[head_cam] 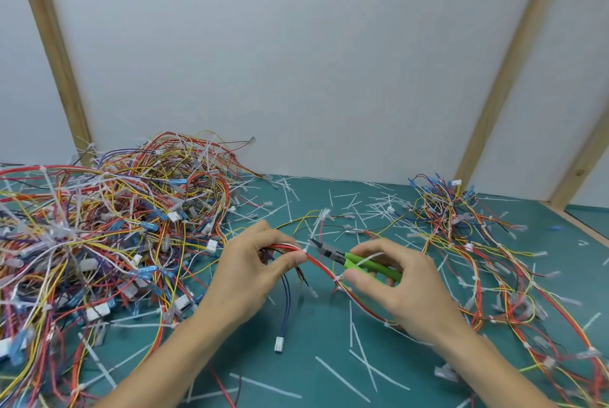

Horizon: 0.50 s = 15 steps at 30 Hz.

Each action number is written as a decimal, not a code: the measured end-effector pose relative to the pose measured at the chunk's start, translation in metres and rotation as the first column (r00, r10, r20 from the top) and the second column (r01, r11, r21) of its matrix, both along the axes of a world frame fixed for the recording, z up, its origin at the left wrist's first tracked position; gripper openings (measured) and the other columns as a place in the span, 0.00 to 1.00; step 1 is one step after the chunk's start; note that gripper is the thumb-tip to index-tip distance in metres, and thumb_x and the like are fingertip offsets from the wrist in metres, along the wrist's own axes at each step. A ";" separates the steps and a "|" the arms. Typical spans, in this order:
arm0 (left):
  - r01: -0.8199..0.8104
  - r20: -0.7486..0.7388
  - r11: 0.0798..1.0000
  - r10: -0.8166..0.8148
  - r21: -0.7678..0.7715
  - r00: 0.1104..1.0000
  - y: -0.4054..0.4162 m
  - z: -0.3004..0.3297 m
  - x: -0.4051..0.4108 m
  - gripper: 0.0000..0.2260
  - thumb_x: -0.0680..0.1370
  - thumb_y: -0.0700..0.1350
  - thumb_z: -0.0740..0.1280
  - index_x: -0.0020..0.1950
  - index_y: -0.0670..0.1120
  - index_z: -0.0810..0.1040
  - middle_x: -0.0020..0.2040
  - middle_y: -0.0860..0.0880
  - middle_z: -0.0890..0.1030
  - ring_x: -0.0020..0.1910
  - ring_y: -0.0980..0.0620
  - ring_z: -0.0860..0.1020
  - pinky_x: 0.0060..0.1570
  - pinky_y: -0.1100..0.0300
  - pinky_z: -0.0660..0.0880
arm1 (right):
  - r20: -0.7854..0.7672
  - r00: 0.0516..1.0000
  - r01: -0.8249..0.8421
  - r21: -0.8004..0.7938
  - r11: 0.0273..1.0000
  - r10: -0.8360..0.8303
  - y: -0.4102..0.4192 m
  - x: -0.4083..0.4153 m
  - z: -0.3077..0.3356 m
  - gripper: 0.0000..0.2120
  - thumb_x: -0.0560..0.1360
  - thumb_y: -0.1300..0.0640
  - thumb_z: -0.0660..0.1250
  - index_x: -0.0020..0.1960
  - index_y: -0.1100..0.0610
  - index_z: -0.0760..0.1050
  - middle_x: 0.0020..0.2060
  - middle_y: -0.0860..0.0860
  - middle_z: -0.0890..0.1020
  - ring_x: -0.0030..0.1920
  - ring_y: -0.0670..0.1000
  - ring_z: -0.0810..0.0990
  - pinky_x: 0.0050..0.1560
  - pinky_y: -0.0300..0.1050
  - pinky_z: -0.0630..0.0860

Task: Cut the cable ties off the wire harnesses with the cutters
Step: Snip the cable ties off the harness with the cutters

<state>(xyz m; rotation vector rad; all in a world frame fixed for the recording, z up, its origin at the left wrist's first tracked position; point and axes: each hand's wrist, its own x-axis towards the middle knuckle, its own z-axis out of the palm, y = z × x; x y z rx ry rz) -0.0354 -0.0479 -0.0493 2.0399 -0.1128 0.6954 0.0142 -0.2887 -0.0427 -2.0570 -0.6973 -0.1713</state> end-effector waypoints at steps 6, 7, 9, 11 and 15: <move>-0.002 -0.003 1.000 0.002 -0.002 1.000 -0.002 0.000 -0.001 0.02 0.71 0.48 0.77 0.42 0.55 0.86 0.37 0.56 0.75 0.35 0.54 0.70 0.37 0.63 0.68 | 0.088 0.995 0.042 -0.064 0.997 -0.036 -0.010 -0.001 0.005 0.18 0.65 0.34 0.74 0.50 0.42 0.81 0.45 0.35 0.85 0.48 0.42 0.85 0.49 0.40 0.78; -0.002 0.001 1.000 0.002 0.001 1.000 -0.003 -0.001 -0.002 0.03 0.71 0.48 0.77 0.43 0.55 0.86 0.37 0.56 0.74 0.35 0.54 0.70 0.38 0.62 0.68 | 0.095 0.995 0.042 -0.068 0.997 -0.035 -0.010 -0.001 0.004 0.17 0.66 0.34 0.74 0.49 0.42 0.81 0.45 0.35 0.85 0.47 0.43 0.85 0.50 0.43 0.79; 0.001 0.009 1.000 -0.001 0.018 1.000 -0.005 -0.002 -0.003 0.03 0.71 0.51 0.76 0.43 0.55 0.86 0.37 0.57 0.74 0.35 0.53 0.71 0.38 0.61 0.69 | 0.105 0.994 0.037 -0.074 0.997 -0.030 -0.010 -0.002 0.003 0.17 0.66 0.34 0.73 0.48 0.42 0.81 0.45 0.35 0.85 0.47 0.44 0.85 0.50 0.47 0.80; 0.006 0.009 0.999 -0.006 0.033 1.000 -0.006 -0.002 -0.003 0.05 0.70 0.53 0.75 0.43 0.54 0.86 0.37 0.56 0.74 0.37 0.50 0.72 0.39 0.57 0.70 | 0.109 0.994 0.032 -0.081 0.996 -0.023 -0.010 -0.002 0.002 0.17 0.65 0.33 0.73 0.49 0.42 0.81 0.45 0.36 0.85 0.47 0.44 0.84 0.49 0.49 0.80; 0.015 0.020 0.999 -0.016 0.051 1.000 -0.008 -0.003 -0.004 0.06 0.70 0.54 0.74 0.42 0.52 0.85 0.37 0.52 0.75 0.38 0.50 0.73 0.42 0.53 0.72 | 0.114 0.993 0.029 -0.076 0.997 -0.020 -0.010 -0.001 0.000 0.19 0.65 0.31 0.72 0.49 0.41 0.81 0.44 0.36 0.85 0.47 0.44 0.84 0.49 0.44 0.78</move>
